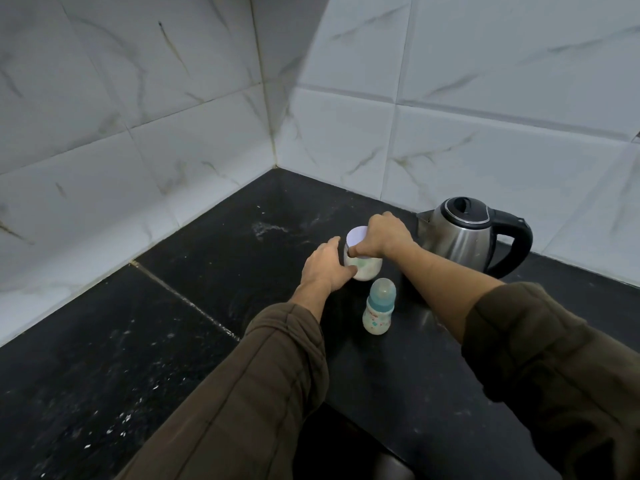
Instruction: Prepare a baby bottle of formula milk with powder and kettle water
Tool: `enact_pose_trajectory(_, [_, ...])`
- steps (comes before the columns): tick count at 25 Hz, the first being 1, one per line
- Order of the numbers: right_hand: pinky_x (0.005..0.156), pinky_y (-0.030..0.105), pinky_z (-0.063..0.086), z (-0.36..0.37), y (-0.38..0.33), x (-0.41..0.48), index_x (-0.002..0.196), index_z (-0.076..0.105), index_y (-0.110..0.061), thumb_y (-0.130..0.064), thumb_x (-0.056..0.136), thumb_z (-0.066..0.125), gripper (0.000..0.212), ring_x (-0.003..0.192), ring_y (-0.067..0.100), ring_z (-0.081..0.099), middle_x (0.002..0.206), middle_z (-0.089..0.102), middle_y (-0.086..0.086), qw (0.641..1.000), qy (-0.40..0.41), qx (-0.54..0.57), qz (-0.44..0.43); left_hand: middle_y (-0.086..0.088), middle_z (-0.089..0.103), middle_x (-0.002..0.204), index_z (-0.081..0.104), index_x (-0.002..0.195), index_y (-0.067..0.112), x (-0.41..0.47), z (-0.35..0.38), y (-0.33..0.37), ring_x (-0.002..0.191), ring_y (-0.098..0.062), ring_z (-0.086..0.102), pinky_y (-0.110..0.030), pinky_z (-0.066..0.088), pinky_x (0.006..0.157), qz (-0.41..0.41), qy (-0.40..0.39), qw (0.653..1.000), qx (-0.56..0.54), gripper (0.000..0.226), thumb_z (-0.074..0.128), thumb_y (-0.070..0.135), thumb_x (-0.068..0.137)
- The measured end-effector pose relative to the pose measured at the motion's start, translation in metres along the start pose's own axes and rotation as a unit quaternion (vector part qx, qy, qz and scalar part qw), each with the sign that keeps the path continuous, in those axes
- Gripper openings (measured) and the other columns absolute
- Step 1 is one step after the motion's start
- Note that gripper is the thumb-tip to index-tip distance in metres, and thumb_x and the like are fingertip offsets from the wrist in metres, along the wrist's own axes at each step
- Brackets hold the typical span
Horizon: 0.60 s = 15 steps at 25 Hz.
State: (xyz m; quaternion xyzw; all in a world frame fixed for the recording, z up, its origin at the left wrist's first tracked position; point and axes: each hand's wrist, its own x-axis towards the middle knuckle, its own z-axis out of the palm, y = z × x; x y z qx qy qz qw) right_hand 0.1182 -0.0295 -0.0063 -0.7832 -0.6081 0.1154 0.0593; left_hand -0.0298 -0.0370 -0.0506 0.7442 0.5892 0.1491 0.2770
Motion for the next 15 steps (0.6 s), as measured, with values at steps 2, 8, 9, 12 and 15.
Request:
enact_pose_trajectory(2, [0.076,0.035,0.047,0.002,0.003,0.008,0.121,0.063,-0.010,-0.053,0.075,0.081,0.066,0.114,0.031,0.059,0.128,0.054,0.014,1.000,-0.004,-0.001,-0.001,-0.007,0.045,0.156,0.030,0.159,0.019,0.007,0.005,0.000,0.141,-0.028,0.046,-0.044,0.043,0.112,-0.005,-0.003,1.000,0.002,0.084,0.075,0.035,0.090])
enact_pose_trajectory(8, [0.073,0.036,0.047,0.013,0.014,0.021,0.119,0.065,-0.009,-0.055,0.073,0.083,0.067,0.111,0.031,0.060,0.128,0.053,0.012,1.000,-0.026,0.006,-0.001,-0.004,0.048,0.154,0.034,0.158,0.022,0.025,0.014,-0.001,0.139,-0.027,0.047,-0.042,0.044,0.110,-0.012,0.012,1.000,0.002,0.077,0.071,0.031,0.091])
enact_pose_trajectory(9, [0.074,0.036,0.048,0.014,0.015,0.022,0.119,0.065,-0.009,-0.057,0.073,0.082,0.069,0.111,0.031,0.060,0.129,0.053,0.012,1.000,-0.027,0.010,-0.002,-0.004,0.048,0.154,0.034,0.158,0.022,0.025,0.013,0.000,0.139,-0.027,0.047,-0.042,0.044,0.110,-0.014,0.010,1.000,0.003,0.075,0.069,0.031,0.092])
enact_pose_trajectory(12, [0.083,0.039,0.053,0.017,0.023,0.025,0.128,0.063,-0.009,-0.068,0.074,0.078,0.082,0.117,0.031,0.059,0.134,0.051,0.012,0.999,-0.033,0.020,0.004,-0.006,0.049,0.153,0.037,0.157,0.022,0.029,0.011,0.002,0.139,-0.027,0.048,-0.042,0.044,0.110,-0.009,0.022,1.000,0.011,0.069,0.064,0.028,0.094])
enact_pose_trajectory(15, [0.104,0.047,0.048,0.017,0.027,0.016,0.148,0.049,-0.012,-0.078,0.081,0.065,0.095,0.137,0.037,0.045,0.149,0.044,0.016,1.000,-0.025,0.012,0.000,-0.006,0.048,0.153,0.041,0.155,0.021,0.028,0.006,0.013,0.140,-0.027,0.044,-0.042,0.041,0.112,0.009,0.068,0.997,0.025,0.060,0.052,0.016,0.097])
